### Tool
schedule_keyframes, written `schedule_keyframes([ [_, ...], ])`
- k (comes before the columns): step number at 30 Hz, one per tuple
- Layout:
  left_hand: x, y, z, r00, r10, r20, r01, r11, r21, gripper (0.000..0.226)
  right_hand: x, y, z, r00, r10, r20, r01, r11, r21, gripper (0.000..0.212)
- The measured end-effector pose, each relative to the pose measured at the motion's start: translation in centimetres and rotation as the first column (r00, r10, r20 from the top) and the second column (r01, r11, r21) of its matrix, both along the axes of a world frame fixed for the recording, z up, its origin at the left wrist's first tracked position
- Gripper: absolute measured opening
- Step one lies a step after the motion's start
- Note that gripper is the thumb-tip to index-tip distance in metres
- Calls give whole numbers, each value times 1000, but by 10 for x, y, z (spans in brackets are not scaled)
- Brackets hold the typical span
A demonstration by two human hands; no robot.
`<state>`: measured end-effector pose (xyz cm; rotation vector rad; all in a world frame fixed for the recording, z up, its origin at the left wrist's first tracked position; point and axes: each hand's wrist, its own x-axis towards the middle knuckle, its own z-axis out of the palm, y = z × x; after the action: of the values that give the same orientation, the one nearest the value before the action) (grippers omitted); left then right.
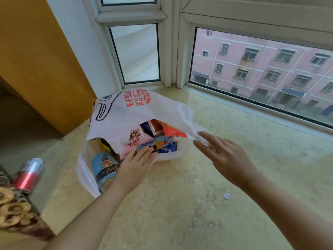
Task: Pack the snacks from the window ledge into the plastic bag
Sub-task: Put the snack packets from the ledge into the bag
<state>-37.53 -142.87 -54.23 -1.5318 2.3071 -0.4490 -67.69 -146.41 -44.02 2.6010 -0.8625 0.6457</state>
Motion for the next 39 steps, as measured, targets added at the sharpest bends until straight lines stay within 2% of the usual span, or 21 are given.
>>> schedule_keyframes([
  [3, 13, 26, 3, 993, 111, 49, -116, 988, 100, 56, 4, 6, -8, 999, -10, -40, 11, 999, 34, 49],
  [6, 28, 51, 10, 984, 168, 60, -177, 965, 196, 64, 12, 13, -8, 995, -15, -101, 24, 995, 94, 76],
  [11, 54, 83, 37, 971, 238, 34, -240, 951, 194, 84, 31, 22, -9, 988, 25, -149, -6, 992, 130, 91],
  [12, 61, 90, 39, 971, 226, 79, -237, 954, 184, 90, 34, 22, -9, 988, 27, -150, -5, 989, 147, 94],
  [15, 71, 101, 53, 962, 189, 198, -241, 927, 287, 98, 43, 21, -6, 987, 35, -154, -8, 985, 174, 101],
  [19, 88, 106, 57, 965, 120, 234, -178, 953, 246, 69, 52, 18, 2, 988, 61, -143, -41, 989, 145, 98],
  [21, 95, 107, 55, 956, 93, 277, -162, 958, 236, 64, 53, 18, 4, 988, 71, -139, -55, 991, 122, 98],
  [23, 98, 107, 53, 954, 80, 288, -160, 951, 265, 67, 53, 17, 5, 988, 74, -138, -60, 992, 108, 99],
  [26, 107, 108, 46, 958, 61, 279, -141, 951, 275, 89, 52, 15, 4, 988, 71, -139, -57, 993, 108, 100],
  [28, 111, 109, 43, 961, 26, 275, -98, 963, 249, 88, 51, 15, 0, 987, 65, -145, -48, 992, 120, 102],
  [33, 118, 101, 39, 952, -100, 290, 54, 985, 162, 72, 49, 17, -11, 987, 51, -153, -32, 991, 127, 101],
  [37, 118, 91, 60, 963, -95, 252, 79, 994, 74, 39, 48, 19, -9, 987, 29, -159, -10, 993, 119, 99],
  [39, 113, 83, 74, 967, -120, 224, 116, 993, 28, 34, 47, 17, -2, 988, 7, -157, 12, 993, 118, 96],
])
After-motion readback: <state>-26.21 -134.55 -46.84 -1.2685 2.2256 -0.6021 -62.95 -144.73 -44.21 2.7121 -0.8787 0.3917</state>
